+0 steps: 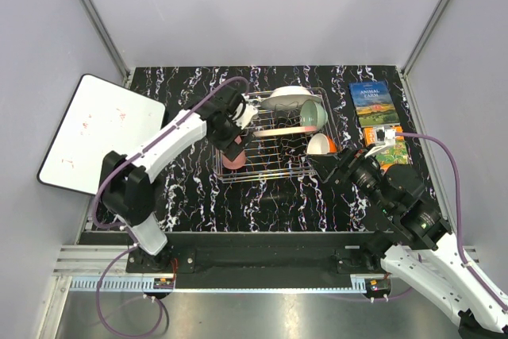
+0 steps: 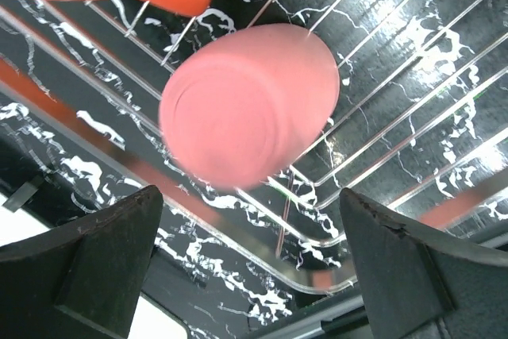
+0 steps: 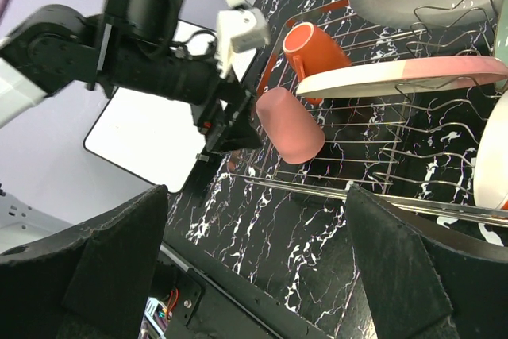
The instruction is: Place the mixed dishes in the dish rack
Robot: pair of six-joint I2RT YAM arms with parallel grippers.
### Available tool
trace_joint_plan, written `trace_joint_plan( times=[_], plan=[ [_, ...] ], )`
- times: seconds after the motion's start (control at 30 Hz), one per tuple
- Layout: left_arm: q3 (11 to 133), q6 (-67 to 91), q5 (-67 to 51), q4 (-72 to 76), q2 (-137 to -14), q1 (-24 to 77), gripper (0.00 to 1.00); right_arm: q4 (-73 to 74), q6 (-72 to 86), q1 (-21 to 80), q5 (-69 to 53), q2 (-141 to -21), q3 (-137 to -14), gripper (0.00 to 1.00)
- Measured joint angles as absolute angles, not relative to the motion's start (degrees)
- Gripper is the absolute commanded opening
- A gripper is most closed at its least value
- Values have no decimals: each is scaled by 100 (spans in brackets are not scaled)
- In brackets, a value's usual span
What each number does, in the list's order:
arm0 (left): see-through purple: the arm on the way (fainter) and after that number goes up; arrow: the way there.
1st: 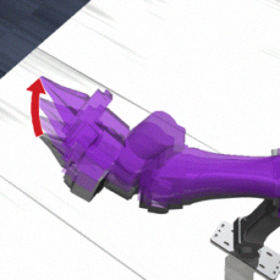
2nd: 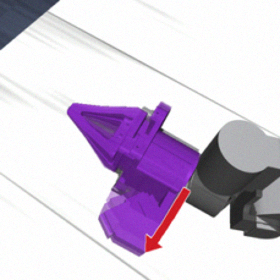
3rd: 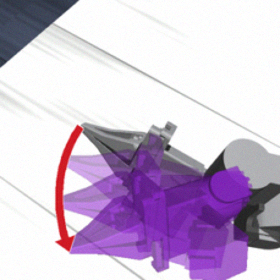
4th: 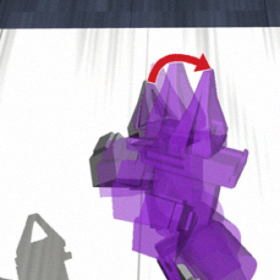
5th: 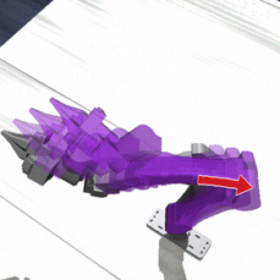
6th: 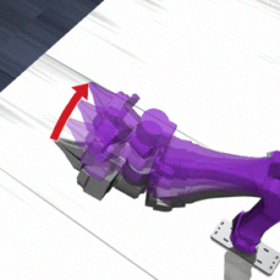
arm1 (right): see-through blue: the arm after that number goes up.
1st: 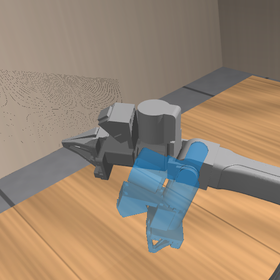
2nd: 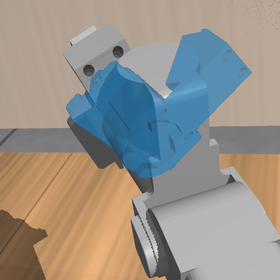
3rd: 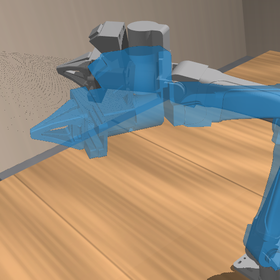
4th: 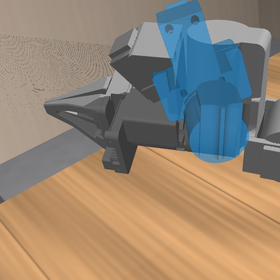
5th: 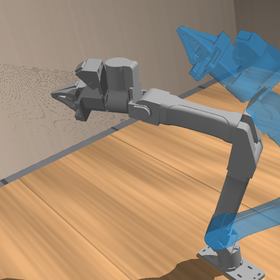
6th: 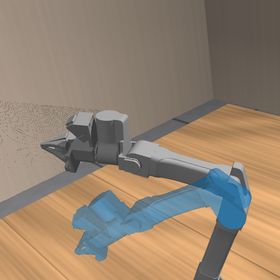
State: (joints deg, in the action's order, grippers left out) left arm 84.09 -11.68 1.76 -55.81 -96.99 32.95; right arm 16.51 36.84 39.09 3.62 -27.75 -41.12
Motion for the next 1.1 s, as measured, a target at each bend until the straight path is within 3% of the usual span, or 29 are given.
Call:
trace_joint_plan(
  times=[0.57,1.1],
  plan=[
    [8803,-1052,493,-5811,-8737,3288,99,1723,3680,3909,360,-2867,-4088,100],
    [8217,-1184,1382,-4296,-9074,3245,99,1750,3680,3909,362,-2801,-3889,100]
  ],
)
